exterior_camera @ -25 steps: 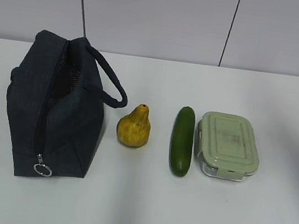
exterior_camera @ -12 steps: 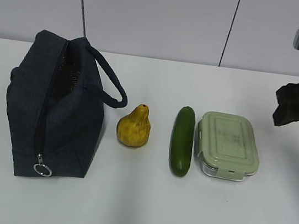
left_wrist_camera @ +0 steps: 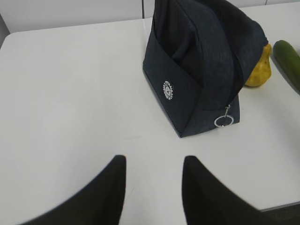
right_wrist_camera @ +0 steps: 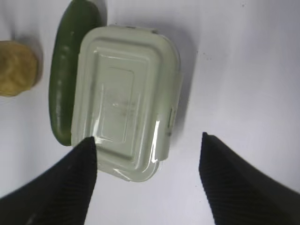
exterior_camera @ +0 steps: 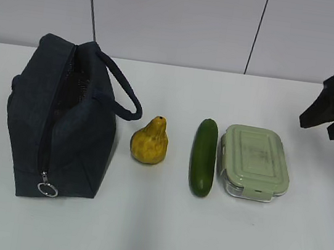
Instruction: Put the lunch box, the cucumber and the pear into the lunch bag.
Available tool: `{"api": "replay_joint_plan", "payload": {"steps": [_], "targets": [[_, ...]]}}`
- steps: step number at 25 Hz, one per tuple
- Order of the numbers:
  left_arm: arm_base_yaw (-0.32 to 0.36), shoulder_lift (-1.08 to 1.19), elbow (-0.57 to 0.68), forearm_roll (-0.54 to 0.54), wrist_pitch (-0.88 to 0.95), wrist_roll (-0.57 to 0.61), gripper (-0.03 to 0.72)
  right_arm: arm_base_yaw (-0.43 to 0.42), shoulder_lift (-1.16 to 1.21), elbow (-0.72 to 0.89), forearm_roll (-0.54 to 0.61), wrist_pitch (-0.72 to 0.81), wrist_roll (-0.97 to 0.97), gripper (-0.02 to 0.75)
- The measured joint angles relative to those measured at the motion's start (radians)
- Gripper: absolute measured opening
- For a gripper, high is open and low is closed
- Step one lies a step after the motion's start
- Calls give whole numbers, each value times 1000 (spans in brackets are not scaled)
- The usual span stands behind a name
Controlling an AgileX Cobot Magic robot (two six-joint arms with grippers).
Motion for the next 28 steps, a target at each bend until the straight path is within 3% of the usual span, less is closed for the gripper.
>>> {"api": "replay_joint_plan", "payload": {"steps": [5, 15, 28], "targets": [[0, 0, 0, 0, 0, 0, 242, -55, 60, -36, 65, 87, -93, 529], [0, 0, 0, 0, 0, 0, 242, -58, 209, -42, 185, 194, -319, 531], [0, 0, 0, 0, 0, 0, 242, -59, 367, -51, 257, 149, -379, 531]]}}
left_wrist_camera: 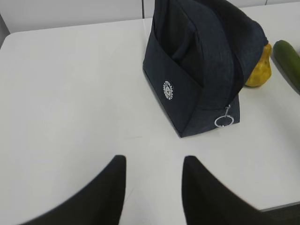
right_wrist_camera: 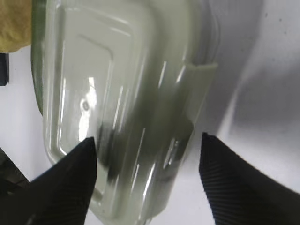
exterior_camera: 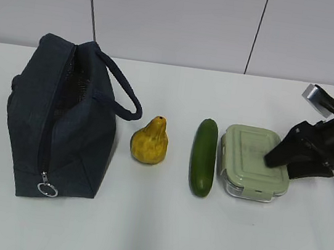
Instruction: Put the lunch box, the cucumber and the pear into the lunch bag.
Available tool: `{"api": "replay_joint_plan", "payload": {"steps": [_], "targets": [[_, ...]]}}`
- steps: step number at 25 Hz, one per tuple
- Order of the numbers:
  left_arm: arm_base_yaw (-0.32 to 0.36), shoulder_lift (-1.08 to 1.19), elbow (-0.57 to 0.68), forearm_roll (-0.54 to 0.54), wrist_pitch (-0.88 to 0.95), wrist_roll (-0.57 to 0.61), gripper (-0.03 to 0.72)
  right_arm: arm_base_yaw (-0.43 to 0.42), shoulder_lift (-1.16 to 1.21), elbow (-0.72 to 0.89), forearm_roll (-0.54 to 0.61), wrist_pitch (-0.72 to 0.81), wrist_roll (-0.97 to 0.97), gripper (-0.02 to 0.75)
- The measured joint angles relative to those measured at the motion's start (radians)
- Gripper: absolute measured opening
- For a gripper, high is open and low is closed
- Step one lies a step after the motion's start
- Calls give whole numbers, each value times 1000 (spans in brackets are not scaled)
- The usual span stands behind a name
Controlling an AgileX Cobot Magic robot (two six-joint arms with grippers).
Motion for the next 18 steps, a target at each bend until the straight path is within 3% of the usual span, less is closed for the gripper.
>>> {"api": "replay_joint_plan", "payload": {"steps": [18], "targets": [[0, 0, 0, 0, 0, 0, 242, -43, 90, -13, 172, 8, -94, 538]]}}
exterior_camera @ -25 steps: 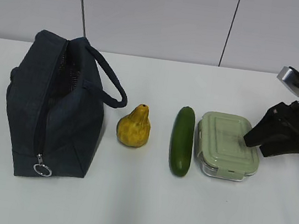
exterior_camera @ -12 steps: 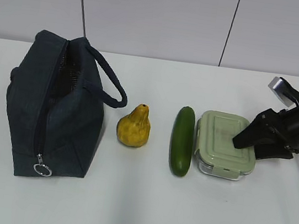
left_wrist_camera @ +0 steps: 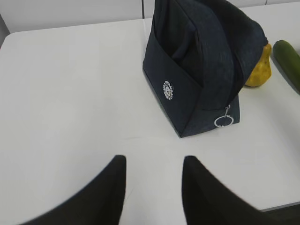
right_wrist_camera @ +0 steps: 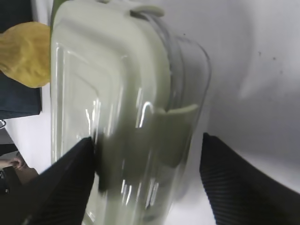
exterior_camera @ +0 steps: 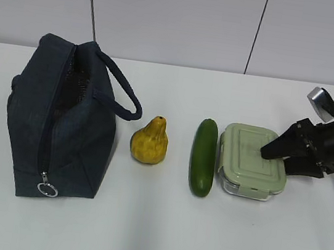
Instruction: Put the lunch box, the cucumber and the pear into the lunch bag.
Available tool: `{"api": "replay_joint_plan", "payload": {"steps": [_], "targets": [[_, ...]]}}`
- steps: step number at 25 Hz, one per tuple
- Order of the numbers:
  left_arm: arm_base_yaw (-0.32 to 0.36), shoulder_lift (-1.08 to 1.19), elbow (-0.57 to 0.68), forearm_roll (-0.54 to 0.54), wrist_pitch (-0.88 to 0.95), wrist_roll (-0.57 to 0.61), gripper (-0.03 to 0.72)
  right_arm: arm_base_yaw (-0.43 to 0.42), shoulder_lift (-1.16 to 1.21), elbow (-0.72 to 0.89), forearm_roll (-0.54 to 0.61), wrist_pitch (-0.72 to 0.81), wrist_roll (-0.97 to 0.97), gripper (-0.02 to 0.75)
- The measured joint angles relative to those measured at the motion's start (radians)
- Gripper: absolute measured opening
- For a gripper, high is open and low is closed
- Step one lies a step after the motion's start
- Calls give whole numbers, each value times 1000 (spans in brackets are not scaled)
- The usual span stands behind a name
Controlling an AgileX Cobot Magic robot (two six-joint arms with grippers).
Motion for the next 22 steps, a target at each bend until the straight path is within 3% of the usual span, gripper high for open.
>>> {"api": "replay_joint_plan", "payload": {"steps": [12, 22], "targets": [[0, 0, 0, 0, 0, 0, 242, 0, 12, 0, 27, 28, -49, 533], [0, 0, 0, 0, 0, 0, 242, 0, 16, 0, 59, 46, -63, 425]]}}
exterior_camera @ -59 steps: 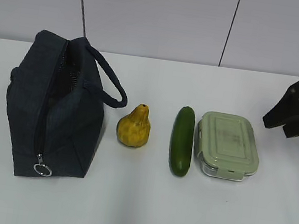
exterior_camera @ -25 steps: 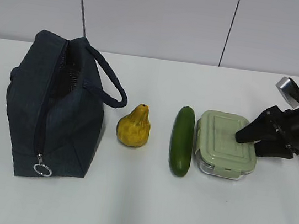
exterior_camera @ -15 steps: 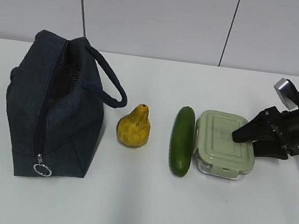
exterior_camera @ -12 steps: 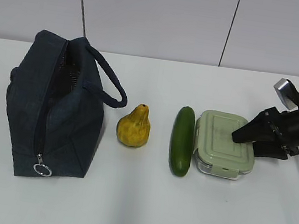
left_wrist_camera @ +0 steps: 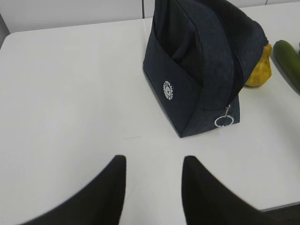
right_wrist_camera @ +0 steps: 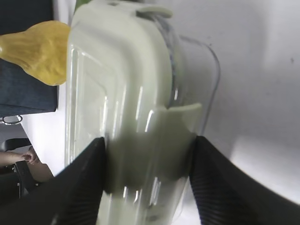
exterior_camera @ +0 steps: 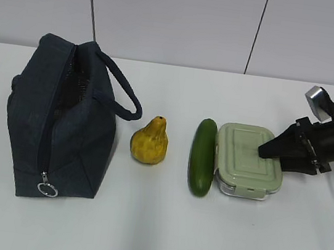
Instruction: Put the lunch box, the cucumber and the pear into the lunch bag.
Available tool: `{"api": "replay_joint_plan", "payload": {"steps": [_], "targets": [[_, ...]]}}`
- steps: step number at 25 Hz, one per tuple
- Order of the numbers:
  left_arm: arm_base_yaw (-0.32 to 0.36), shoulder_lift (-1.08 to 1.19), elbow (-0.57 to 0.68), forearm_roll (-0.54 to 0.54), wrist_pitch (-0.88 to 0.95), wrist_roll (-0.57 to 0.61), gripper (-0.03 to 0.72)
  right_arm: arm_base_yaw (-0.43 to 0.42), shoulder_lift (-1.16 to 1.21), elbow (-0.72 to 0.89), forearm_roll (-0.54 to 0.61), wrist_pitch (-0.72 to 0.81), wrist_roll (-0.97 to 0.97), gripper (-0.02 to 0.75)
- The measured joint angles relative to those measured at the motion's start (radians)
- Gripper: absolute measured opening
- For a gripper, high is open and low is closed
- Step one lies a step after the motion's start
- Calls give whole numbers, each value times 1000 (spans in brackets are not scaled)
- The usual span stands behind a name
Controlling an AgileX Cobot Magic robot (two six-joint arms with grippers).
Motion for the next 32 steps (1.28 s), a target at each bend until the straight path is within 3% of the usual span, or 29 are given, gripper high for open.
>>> {"api": "replay_joint_plan", "payload": {"steps": [11, 32], "targets": [[0, 0, 0, 0, 0, 0, 242, 0, 0, 0, 10, 4, -18, 386], [0, 0, 0, -4, 0, 0, 242, 0, 0, 0, 11, 6, -20, 381]]}}
